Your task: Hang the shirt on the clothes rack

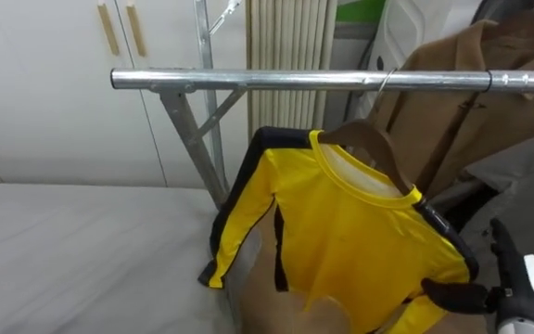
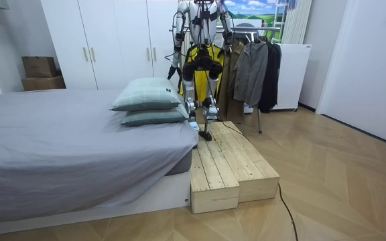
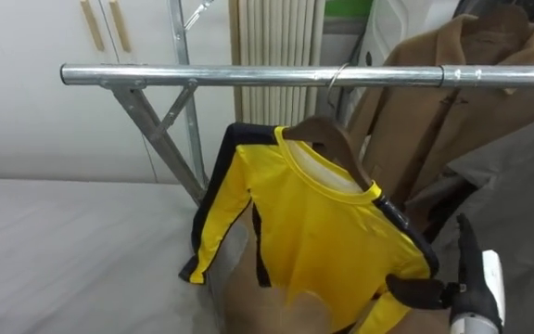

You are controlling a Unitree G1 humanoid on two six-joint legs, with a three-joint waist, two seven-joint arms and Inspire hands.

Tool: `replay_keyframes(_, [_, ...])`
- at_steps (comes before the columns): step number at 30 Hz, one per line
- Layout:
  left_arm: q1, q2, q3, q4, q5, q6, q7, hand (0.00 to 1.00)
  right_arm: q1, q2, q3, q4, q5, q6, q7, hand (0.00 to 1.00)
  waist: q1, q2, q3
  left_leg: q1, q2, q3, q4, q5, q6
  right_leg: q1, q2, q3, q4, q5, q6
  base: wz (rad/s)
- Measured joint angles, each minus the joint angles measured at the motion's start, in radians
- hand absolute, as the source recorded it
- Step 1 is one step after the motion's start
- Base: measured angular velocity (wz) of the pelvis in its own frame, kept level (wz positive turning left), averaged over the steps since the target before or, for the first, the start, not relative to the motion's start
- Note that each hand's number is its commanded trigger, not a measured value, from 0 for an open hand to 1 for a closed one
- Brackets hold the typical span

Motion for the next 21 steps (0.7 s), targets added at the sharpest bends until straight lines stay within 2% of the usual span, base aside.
replay_keyframes(5, [0.008, 0.0, 0.002, 0.0, -0.001, -0.003, 0.003, 0.0, 0.039, 0.04, 0.0, 0.038, 0.008, -0.003, -0.028, 0.0, -0.016, -0.001, 0.0, 0.0, 0.0, 0.0, 0.0, 0.0, 0.0, 0.001, 0.0, 0.004, 0.0, -0.002, 0.001, 0.0])
replay_keyframes(11, [0.015, 0.0, 0.004, 0.043, -0.017, -0.033, 0.041, 0.0, 0.087, 0.085, -0.003, 0.152, 0.018, -0.03, -0.047, 0.0, -0.037, -0.009, -0.0038, 0.007, -0.002, -0.001, 0.0, 0.0, 0.0, 0.005, 0.001, 0.005, 0.0, -0.012, 0.001, 0.0])
replay_keyframes(16, [0.023, -0.009, 0.024, 0.066, -0.017, -0.034, 0.036, 0.0, 0.14, 0.1, -0.009, 0.26, 0.05, -0.032, 0.02, 0.0, -0.039, -0.002, -0.0061, 0.028, -0.001, -0.009, -0.002, -0.001, 0.0, 0.035, 0.003, 0.02, -0.015, -0.013, 0.002, -0.04])
replay_keyframes(18, [0.022, -0.009, 0.025, 0.075, -0.017, -0.036, 0.032, 0.0, 0.143, 0.105, -0.01, 0.355, 0.077, -0.03, 0.061, 0.0, -0.038, -0.001, -0.0059, 0.033, -0.002, -0.01, -0.003, -0.001, 0.0, 0.034, 0.004, 0.024, -0.015, -0.013, 0.002, 0.0])
replay_keyframes(21, [0.016, -0.008, 0.025, 0.096, -0.017, -0.038, 0.021, 0.0, 0.148, 0.112, -0.01, 0.441, 0.118, -0.022, 0.121, 0.0, -0.038, 0.002, -0.0062, 0.039, -0.002, -0.009, -0.009, -0.001, 0.001, 0.028, 0.003, 0.01, -0.015, -0.013, 0.001, -0.04])
